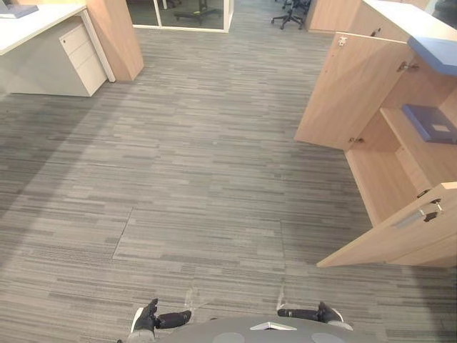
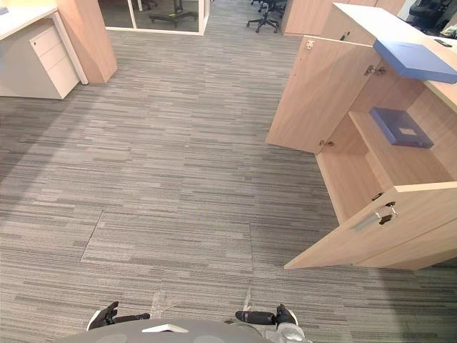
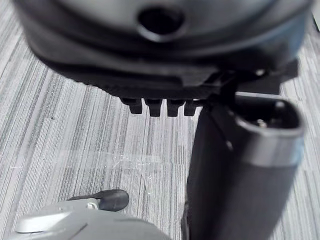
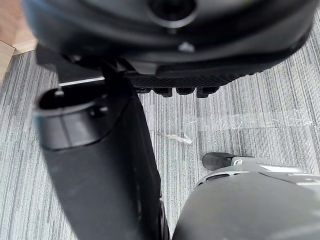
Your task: Walk over to the cabinet, pick up the folder, carry it to the office cabinet, place the folder inside the office cabinet, then close the office cabinet door
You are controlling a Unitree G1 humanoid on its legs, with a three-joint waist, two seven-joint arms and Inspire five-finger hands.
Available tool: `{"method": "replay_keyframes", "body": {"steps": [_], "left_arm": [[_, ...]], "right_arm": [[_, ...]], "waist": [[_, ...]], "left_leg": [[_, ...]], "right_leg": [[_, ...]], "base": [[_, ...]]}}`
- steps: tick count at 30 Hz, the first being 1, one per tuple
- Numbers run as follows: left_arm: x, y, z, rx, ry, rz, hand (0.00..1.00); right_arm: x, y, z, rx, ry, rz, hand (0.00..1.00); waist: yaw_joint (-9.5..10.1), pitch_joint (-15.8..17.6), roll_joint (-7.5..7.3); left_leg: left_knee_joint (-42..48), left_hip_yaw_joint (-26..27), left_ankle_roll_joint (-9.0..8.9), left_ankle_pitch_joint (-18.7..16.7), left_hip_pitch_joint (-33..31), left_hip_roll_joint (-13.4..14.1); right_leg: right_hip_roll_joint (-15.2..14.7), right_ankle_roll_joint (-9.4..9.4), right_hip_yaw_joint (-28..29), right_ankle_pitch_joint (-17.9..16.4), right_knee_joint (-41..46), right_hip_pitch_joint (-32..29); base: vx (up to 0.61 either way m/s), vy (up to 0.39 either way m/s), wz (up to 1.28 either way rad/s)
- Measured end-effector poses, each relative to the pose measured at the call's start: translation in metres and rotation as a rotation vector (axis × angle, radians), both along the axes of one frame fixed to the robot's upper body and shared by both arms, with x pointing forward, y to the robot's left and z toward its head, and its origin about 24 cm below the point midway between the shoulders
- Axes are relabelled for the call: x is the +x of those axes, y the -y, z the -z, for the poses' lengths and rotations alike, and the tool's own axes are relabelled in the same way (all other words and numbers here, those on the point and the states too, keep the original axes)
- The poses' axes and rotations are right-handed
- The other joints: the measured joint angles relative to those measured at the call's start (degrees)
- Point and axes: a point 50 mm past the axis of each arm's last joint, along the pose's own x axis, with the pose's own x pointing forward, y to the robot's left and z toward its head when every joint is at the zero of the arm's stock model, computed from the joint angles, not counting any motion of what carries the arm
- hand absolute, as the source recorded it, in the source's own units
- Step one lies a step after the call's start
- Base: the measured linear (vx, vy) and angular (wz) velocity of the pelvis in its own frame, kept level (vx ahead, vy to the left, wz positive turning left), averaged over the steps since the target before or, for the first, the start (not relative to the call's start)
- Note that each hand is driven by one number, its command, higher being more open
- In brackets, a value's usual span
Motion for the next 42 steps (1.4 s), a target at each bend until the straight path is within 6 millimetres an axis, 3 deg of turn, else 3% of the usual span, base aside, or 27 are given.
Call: {"method": "replay_keyframes", "body": {"steps": [3, 5, 7, 8, 9, 10, 11, 14, 15, 17, 18, 21, 23, 24, 27, 28, 29, 30, 31, 33, 35, 36, 38, 39, 40, 41, 42], "left_arm": [[0.002, -0.001, -0.001, 0.009, 0.011, -0.011, 1.00], [0.011, -0.005, -0.004, 0.008, 0.070, -0.126, 1.00], [0.013, -0.001, -0.004, -0.016, 0.100, -0.257, 1.00], [0.011, 0.000, -0.004, -0.030, 0.111, -0.339, 1.00], [0.010, -0.001, -0.004, -0.032, 0.119, -0.375, 1.00], [0.012, -0.001, -0.005, -0.043, 0.143, -0.440, 1.00], [0.012, -0.001, -0.006, -0.048, 0.153, -0.467, 1.00], [0.007, 0.001, -0.005, -0.041, 0.137, -0.477, 1.00], [0.006, 0.000, -0.005, -0.038, 0.134, -0.478, 1.00], [0.006, 0.000, -0.005, -0.032, 0.132, -0.467, 1.00], [0.004, 0.004, -0.004, -0.025, 0.115, -0.430, 1.00], [0.011, 0.003, -0.005, 0.010, 0.110, -0.295, 1.00], [0.009, 0.001, -0.005, 0.025, 0.089, -0.225, 1.00], [0.009, 0.001, -0.004, 0.027, 0.082, -0.198, 1.00], [0.006, 0.007, -0.001, 0.014, 0.046, -0.104, 1.00], [0.005, 0.009, -0.001, 0.005, 0.039, -0.085, 1.00], [0.007, 0.011, -0.001, -0.004, 0.043, -0.059, 1.00], [0.010, 0.011, -0.001, -0.004, 0.052, -0.055, 1.00], [0.017, 0.010, -0.002, -0.004, 0.066, -0.051, 1.00], [0.022, 0.010, -0.003, -0.003, 0.079, -0.038, 1.00], [0.019, 0.010, -0.002, -0.004, 0.066, -0.028, 1.00], [0.019, 0.010, -0.002, -0.005, 0.064, -0.027, 1.00], [0.019, 0.010, -0.002, -0.006, 0.057, -0.022, 1.00], [0.020, 0.009, -0.002, -0.004, 0.059, -0.023, 1.00], [0.019, 0.007, -0.002, 0.002, 0.057, -0.024, 1.00], [0.018, 0.002, -0.003, 0.013, 0.053, -0.023, 1.00], [0.017, -0.002, -0.002, 0.021, 0.036, -0.030, 1.00]], "right_arm": [[0.003, -0.001, 0.000, -0.001, 0.004, -0.012, 1.00], [0.013, -0.002, -0.002, -0.011, 0.028, -0.028, 1.00], [0.017, 0.004, -0.004, -0.030, 0.040, -0.028, 1.00], [0.017, 0.007, -0.006, -0.039, 0.051, -0.022, 1.00], [0.017, 0.008, -0.006, -0.044, 0.056, -0.019, 1.00], [0.020, 0.008, -0.007, -0.050, 0.064, -0.017, 1.00], [0.019, 0.008, -0.007, -0.055, 0.061, -0.007, 1.00], [0.015, 0.010, -0.006, -0.059, 0.054, 0.014, 1.00], [0.014, 0.010, -0.006, -0.054, 0.056, 0.036, 1.00], [0.012, 0.012, -0.006, -0.061, 0.057, 0.050, 1.00], [0.008, 0.013, -0.006, -0.060, 0.052, 0.078, 1.00], [0.007, 0.016, -0.006, -0.060, 0.047, 0.091, 1.00], [0.010, 0.012, -0.005, -0.049, 0.050, 0.089, 1.00], [0.011, 0.011, -0.005, -0.046, 0.051, 0.089, 1.00], [0.021, 0.012, -0.008, -0.033, 0.089, 0.116, 1.00], [0.025, 0.015, -0.010, -0.032, 0.114, 0.135, 1.00], [0.031, 0.016, -0.013, -0.037, 0.141, 0.135, 1.00], [0.034, 0.015, -0.014, -0.036, 0.157, 0.134, 1.00], [0.039, 0.013, -0.016, -0.045, 0.179, 0.131, 1.00], [0.041, 0.013, -0.016, -0.052, 0.180, 0.125, 1.00], [0.051, 0.010, -0.019, -0.046, 0.206, 0.113, 1.00], [0.055, 0.009, -0.020, -0.043, 0.215, 0.111, 1.00], [0.058, 0.006, -0.020, -0.034, 0.221, 0.110, 1.00], [0.060, 0.003, -0.020, -0.027, 0.222, 0.109, 1.00], [0.061, -0.001, -0.019, -0.017, 0.216, 0.109, 1.00], [0.058, -0.005, -0.017, -0.003, 0.204, 0.115, 1.00], [0.059, -0.006, -0.016, 0.016, 0.200, 0.137, 1.00]], "waist": [[0.04, 0.5, -0.17], [0.16, 2.9, -0.52], [1.26, 5.1, 1.09], [1.73, 5.6, 2.02], [1.75, 5.8, 2.27], [1.93, 6.8, 2.23], [2.48, 7.2, 2.05], [3.05, 7.3, 1.78], [2.89, 7.4, 1.74], [2.73, 7.3, 1.76], [2.81, 6.8, 2.54], [2.94, 6.1, 2.14], [3.11, 4.7, 1.45], [3.10, 4.1, 1.31], [3.03, 2.7, 3.05], [2.27, 2.2, 3.69], [1.18, 2.1, 3.75], [0.80, 2.1, 3.74], [0.15, 2.3, 3.53], [-0.04, 2.9, 3.40], [-0.13, 4.0, 3.70], [-0.13, 4.4, 3.76], [-0.25, 4.7, 3.59], [-0.10, 5.0, 3.19], [-0.01, 5.2, 2.53], [0.05, 5.5, 1.28], [0.55, 6.4, 0.25]], "left_leg": [[0.8, -0.9, -0.13, 0.1, -1.1, -0.1], [12.7, -1.8, -1.02, -5.3, -7.5, -0.1], [24.2, -1.1, -2.55, -10.9, -11.6, 1.9], [31.5, 0.5, -4.53, -13.5, -14.7, 3.8], [35.2, 1.5, -5.06, -13.9, -16.5, 4.7], [43.5, 2.7, -5.35, -13.9, -20.6, 5.9], [47.3, 3.1, -3.95, -16.0, -23.4, 7.4], [41.6, 1.8, -4.70, -16.3, -25.0, 10.0], [36.0, 0.0, -5.41, -15.6, -25.0, 10.3], [29.8, -0.3, -7.00, -11.2, -24.8, 10.4], [27.8, 3.1, -6.99, -7.0, -23.6, 9.5], [27.7, 6.8, -3.96, -8.7, -22.8, 6.6], [26.1, 9.8, -1.95, -10.0, -21.1, 4.8], [25.1, 10.7, -1.68, -10.2, -20.4, 4.3], [17.4, 13.9, -0.01, -9.1, -13.1, 2.2], [15.3, 14.4, 0.70, -8.8, -9.9, 1.4], [13.8, 14.4, 1.43, -8.8, -7.2, 0.6], [13.6, 14.4, 1.96, -9.1, -6.1, 0.4], [12.9, 14.2, 2.12, -9.2, -4.1, 0.2], [11.4, 14.4, 2.12, -9.2, -0.3, 0.7], [10.7, 16.7, 2.09, -9.2, 3.5, 2.9], [10.5, 17.0, 2.07, -9.2, 4.2, 3.4], [9.1, 18.4, 1.64, -9.5, 5.8, 4.4], [7.7, 19.5, 0.40, -10.2, 6.9, 4.6], [6.7, 20.4, -1.31, -11.2, 7.6, 4.3], [5.9, 20.7, -3.67, -12.6, 8.6, 3.4], [5.4, 21.2, -5.33, -14.0, 10.7, 2.9]], "right_leg": [[-0.1, -0.01, -1.0, 0.0, 0.1, -0.3], [-0.5, -0.83, -2.3, -0.7, 1.8, -1.4], [0.9, -1.91, -2.1, -2.1, 2.9, -1.0], [2.0, -2.38, -2.1, -2.6, 3.1, -0.9], [2.4, -2.80, -1.9, -2.8, 3.2, -0.8], [2.5, -3.08, -1.6, -3.0, 3.8, 0.0], [2.1, -2.95, -0.8, -3.3, 4.2, 0.0], [0.6, -2.13, 1.0, -3.8, 4.0, 0.0], [-1.1, -1.28, 1.3, -4.3, 4.0, -0.1], [-4.4, 0.92, 2.6, -5.4, 3.8, -0.1], [-6.0, 2.32, 3.3, -5.3, 2.5, 0.5], [-8.3, 2.36, 3.7, -4.8, 6.6, 0.5], [-10.3, 4.67, 4.2, -3.0, 6.6, -0.4], [-10.9, 4.46, 4.4, -2.7, 7.3, -1.0], [-13.2, 3.66, 5.8, -2.2, 22.4, -8.0], [-14.7, 1.91, 4.6, -1.0, 31.7, -11.7], [-17.3, -1.04, 0.9, 0.6, 40.3, -14.2], [-18.7, -2.25, -1.5, 0.7, 44.8, -15.5], [-21.1, -4.76, -6.7, -1.4, 52.6, -17.7], [-21.3, -4.95, -13.9, -5.9, 57.6, -18.9], [-18.0, -4.26, -19.8, -10.6, 53.4, -20.9], [-17.0, -4.15, -21.1, -10.6, 50.5, -21.4], [-15.0, -3.08, -26.2, -9.5, 40.5, -22.5], [-13.8, -1.38, -29.3, -8.0, 32.9, -23.1], [-12.5, -1.87, -31.2, -4.7, 26.7, -23.1], [-12.2, -3.42, -32.3, -0.8, 22.3, -23.2], [-11.2, -11.54, -30.7, 1.9, 22.0, -23.4]], "base": [[-0.05, -0.029, 0.19], [-0.05, -0.026, 0.30], [-0.12, 0.001, 0.03], [-0.15, 0.040, -0.03], [-0.08, 0.084, 0.01], [0.01, 0.091, -0.11], [0.02, 0.109, -0.23], [0.06, 0.180, -0.39], [0.19, 0.303, -0.33], [0.25, 0.357, -0.26], [0.31, 0.342, -0.13], [0.31, 0.268, -0.17], [0.30, 0.223, -0.50], [0.25, 0.174, -0.62], [0.29, 0.202, -0.60], [0.33, 0.200, -0.09], [0.28, 0.144, 0.04], [0.28, 0.100, 0.20], [0.28, 0.055, 0.20], [0.27, 0.012, -0.02], [0.20, -0.060, -0.46], [0.17, -0.104, -0.40], [0.17, -0.126, -0.30], [0.23, -0.183, -0.27], [0.24, -0.199, -0.30], [0.28, -0.240, -0.44], [0.28, -0.246, -0.58]]}}
